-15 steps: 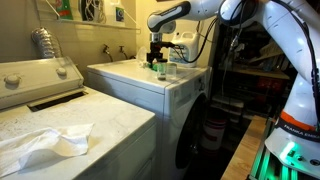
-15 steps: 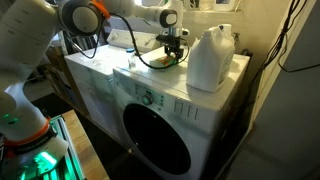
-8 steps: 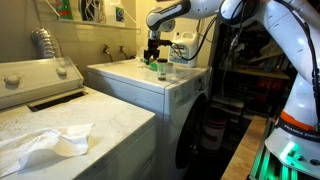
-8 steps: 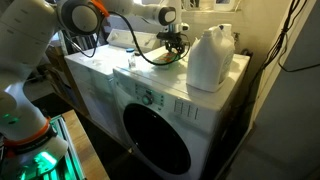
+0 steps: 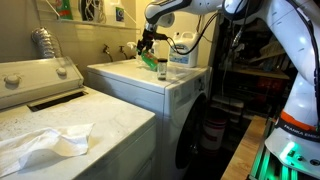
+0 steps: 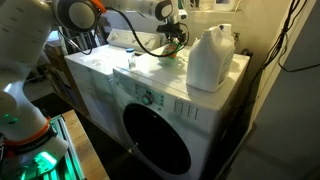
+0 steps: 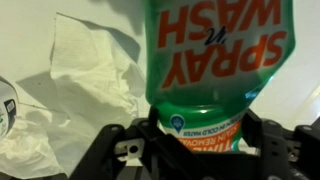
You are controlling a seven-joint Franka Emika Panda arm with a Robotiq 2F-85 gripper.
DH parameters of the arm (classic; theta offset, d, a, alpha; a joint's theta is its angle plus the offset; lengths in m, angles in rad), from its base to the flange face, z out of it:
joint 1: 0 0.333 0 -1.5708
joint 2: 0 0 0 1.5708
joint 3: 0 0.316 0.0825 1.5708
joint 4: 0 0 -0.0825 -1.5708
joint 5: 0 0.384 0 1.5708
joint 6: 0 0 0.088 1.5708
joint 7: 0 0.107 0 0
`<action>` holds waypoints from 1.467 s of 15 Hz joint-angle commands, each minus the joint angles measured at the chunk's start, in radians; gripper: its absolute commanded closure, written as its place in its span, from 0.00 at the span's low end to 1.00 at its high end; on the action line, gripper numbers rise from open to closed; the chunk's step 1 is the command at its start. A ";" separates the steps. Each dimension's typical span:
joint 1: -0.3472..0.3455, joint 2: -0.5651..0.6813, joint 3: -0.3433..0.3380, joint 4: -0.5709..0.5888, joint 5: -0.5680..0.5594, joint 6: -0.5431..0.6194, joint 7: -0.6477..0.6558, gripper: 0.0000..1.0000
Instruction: Sit up the green bottle
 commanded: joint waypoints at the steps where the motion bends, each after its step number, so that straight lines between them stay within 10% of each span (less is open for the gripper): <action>1: -0.035 -0.055 0.053 -0.065 0.070 0.097 -0.073 0.52; 22: -0.239 -0.116 0.350 -0.232 0.440 0.354 -0.629 0.52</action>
